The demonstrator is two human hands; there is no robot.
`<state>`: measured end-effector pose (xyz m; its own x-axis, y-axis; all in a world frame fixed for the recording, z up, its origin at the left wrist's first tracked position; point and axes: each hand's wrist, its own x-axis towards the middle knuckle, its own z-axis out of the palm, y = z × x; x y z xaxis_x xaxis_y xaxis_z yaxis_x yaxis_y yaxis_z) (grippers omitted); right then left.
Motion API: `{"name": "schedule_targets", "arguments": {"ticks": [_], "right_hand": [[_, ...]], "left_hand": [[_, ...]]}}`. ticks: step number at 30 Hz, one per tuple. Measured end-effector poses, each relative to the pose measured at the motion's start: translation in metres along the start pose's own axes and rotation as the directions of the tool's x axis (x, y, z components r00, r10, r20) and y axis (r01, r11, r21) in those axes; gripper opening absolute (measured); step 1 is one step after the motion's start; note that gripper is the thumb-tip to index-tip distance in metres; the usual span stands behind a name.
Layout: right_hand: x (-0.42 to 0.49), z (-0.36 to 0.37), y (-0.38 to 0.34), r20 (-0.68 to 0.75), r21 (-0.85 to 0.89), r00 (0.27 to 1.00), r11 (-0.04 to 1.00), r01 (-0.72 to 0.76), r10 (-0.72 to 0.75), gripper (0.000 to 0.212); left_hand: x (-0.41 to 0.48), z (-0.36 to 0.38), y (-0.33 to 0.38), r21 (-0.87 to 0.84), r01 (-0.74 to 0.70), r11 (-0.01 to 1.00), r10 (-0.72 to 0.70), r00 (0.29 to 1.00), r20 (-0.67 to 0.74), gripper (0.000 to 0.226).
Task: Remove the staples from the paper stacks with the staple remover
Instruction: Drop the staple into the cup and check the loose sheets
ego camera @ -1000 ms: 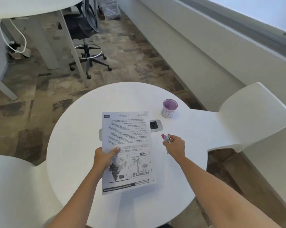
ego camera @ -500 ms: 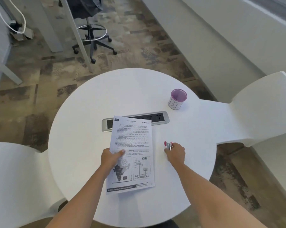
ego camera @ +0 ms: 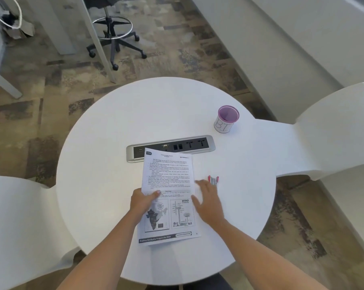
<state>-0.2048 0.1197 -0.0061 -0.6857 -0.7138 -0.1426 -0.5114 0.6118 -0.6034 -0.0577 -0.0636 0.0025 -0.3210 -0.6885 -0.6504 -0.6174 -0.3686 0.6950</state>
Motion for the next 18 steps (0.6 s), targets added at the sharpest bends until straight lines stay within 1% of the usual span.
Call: {"name": "schedule_targets", "arguments": {"ticks": [2,3,5,9,10,14,18], "right_hand": [[-0.015,0.011,-0.002,0.137,-0.071,0.982,0.987,0.142,-0.132,0.052],[-0.022,0.016,-0.002,0.194,-0.093,0.967,0.978,0.186,-0.165,0.054],[-0.035,0.027,-0.002,0.265,-0.127,0.952,0.973,0.194,-0.155,0.057],[-0.052,0.041,-0.003,0.261,-0.159,0.963,0.980,0.117,-0.073,0.062],[-0.054,0.043,-0.003,0.254,-0.168,0.965,0.980,0.105,-0.060,0.063],[-0.058,0.045,-0.008,0.248,-0.190,0.968,0.978,0.088,-0.039,0.064],[-0.059,0.045,-0.009,0.260,-0.205,0.966,0.976,0.075,-0.020,0.064]], "left_hand": [[0.001,0.002,-0.004,0.013,-0.002,1.000,0.002,1.000,0.004,0.039],[0.001,0.003,-0.006,0.024,-0.003,1.000,0.003,1.000,0.004,0.037],[0.001,0.004,-0.010,0.037,-0.013,0.999,0.013,1.000,0.001,0.035],[0.001,0.004,-0.016,0.064,-0.055,0.996,0.058,0.997,-0.043,0.026],[0.001,0.003,-0.019,0.067,-0.055,0.996,0.060,0.996,-0.065,0.026],[-0.001,0.001,-0.027,0.042,-0.018,0.999,0.024,0.988,-0.151,0.042],[-0.005,-0.001,-0.039,0.054,-0.069,0.996,0.077,0.982,-0.174,0.054]]}}
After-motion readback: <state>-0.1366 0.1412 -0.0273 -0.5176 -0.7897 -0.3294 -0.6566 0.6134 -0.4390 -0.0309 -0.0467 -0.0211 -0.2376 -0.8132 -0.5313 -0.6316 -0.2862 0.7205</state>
